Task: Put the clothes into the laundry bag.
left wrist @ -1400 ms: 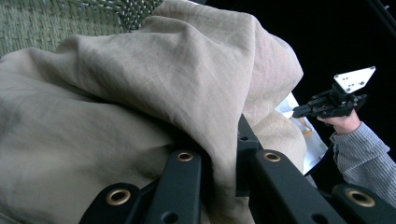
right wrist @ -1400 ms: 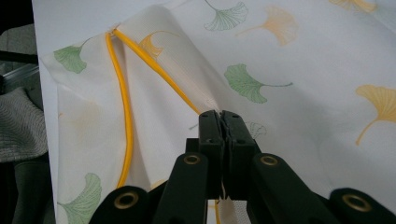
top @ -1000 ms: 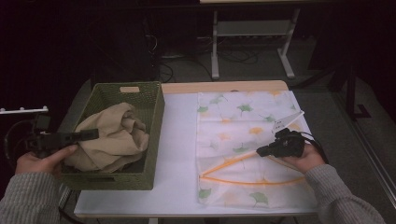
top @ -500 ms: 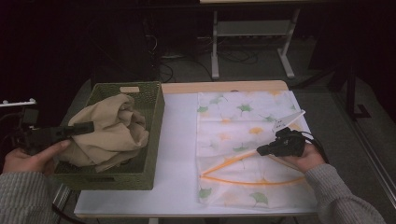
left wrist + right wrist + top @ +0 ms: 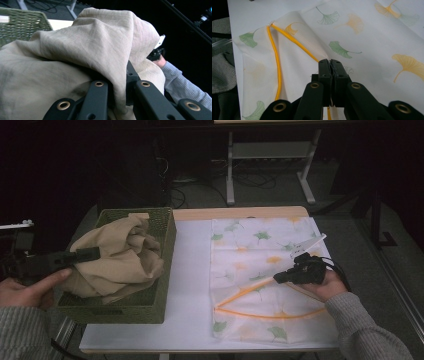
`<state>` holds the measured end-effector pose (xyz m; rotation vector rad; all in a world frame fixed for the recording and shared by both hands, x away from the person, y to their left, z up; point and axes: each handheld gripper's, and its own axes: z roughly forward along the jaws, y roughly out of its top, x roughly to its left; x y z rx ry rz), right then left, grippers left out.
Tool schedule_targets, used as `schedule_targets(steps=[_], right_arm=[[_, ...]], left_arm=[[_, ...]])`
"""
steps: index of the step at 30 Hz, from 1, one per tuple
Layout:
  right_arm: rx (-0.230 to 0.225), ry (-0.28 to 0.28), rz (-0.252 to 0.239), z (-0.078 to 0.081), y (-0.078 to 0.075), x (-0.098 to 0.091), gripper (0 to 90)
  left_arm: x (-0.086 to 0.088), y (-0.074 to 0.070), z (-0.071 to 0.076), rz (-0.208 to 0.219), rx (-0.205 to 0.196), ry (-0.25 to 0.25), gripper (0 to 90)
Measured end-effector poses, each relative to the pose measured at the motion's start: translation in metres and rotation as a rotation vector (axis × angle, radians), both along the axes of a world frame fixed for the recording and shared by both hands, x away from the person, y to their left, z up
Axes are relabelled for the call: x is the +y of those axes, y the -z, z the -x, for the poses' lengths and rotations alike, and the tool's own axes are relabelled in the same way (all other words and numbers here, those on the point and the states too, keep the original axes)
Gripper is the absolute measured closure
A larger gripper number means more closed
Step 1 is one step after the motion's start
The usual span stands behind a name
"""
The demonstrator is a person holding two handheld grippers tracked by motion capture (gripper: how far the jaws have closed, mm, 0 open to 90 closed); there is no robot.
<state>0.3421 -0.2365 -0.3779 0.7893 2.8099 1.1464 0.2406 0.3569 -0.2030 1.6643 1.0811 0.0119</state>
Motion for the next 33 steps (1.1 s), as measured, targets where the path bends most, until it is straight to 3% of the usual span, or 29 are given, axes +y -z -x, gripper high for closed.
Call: schedule_targets(steps=[13, 33], right_arm=[[-0.001, 0.012, -0.015, -0.002, -0.001, -0.004, 87.3], [0.007, 0.025, -0.034, -0.005, -0.001, -0.009, 87.3]], left_arm=[[-0.043, -0.019, -0.004, 0.008, -0.033, 0.124, 84.4], [-0.149, -0.056, -0.027, -0.012, -0.067, 0.348, 84.4]])
